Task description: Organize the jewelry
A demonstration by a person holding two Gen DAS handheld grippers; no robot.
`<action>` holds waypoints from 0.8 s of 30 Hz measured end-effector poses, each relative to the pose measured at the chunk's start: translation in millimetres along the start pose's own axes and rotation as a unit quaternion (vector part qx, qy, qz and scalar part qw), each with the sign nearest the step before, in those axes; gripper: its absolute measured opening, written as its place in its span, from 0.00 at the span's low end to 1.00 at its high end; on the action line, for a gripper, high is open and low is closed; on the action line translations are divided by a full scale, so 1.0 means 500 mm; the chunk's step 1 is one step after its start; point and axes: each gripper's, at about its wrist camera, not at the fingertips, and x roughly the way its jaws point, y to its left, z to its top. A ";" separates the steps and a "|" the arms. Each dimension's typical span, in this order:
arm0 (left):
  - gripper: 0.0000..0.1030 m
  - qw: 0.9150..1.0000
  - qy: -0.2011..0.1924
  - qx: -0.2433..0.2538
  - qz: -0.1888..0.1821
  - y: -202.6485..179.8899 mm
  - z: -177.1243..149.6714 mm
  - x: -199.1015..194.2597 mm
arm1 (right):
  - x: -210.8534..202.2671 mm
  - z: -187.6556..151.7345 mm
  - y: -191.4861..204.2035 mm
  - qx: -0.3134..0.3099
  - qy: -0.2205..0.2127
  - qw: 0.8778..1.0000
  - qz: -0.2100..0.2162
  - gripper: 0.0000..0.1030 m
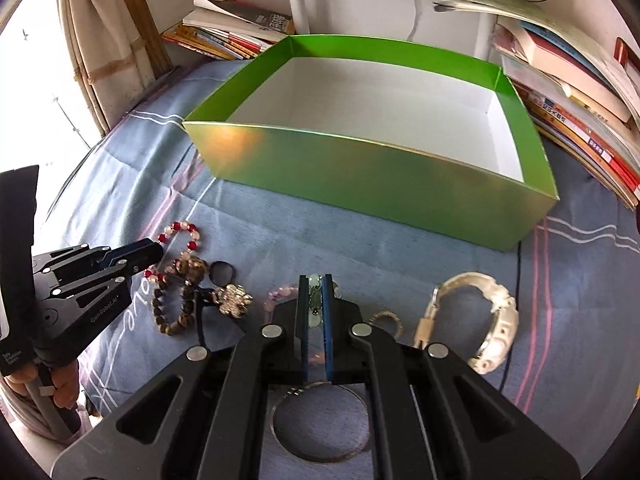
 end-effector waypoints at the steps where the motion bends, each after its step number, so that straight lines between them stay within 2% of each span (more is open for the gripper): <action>1: 0.08 1.000 0.000 -0.005 0.001 0.006 0.000 -0.002 | 0.002 0.001 0.002 0.001 0.000 1.000 -0.001 0.06; 6: 0.08 1.000 -0.024 -0.009 0.007 0.025 0.004 -0.036 | 0.003 0.009 0.013 0.001 0.000 1.000 -0.008 0.06; 14: 0.08 0.998 -0.059 0.006 0.007 0.009 0.019 -0.096 | -0.022 0.020 0.032 -0.008 -0.023 1.000 -0.011 0.06; 20: 0.08 0.999 -0.048 0.005 0.001 0.003 0.013 -0.084 | -0.004 0.011 0.012 0.007 -0.007 1.000 -0.017 0.08; 23: 0.08 0.999 -0.034 -0.009 0.006 0.020 0.009 -0.067 | 0.002 0.007 -0.004 0.016 0.000 0.999 -0.032 0.12; 24: 0.08 0.999 -0.031 -0.012 0.008 0.025 0.008 -0.062 | 0.001 0.005 -0.006 0.012 0.000 0.999 -0.035 0.17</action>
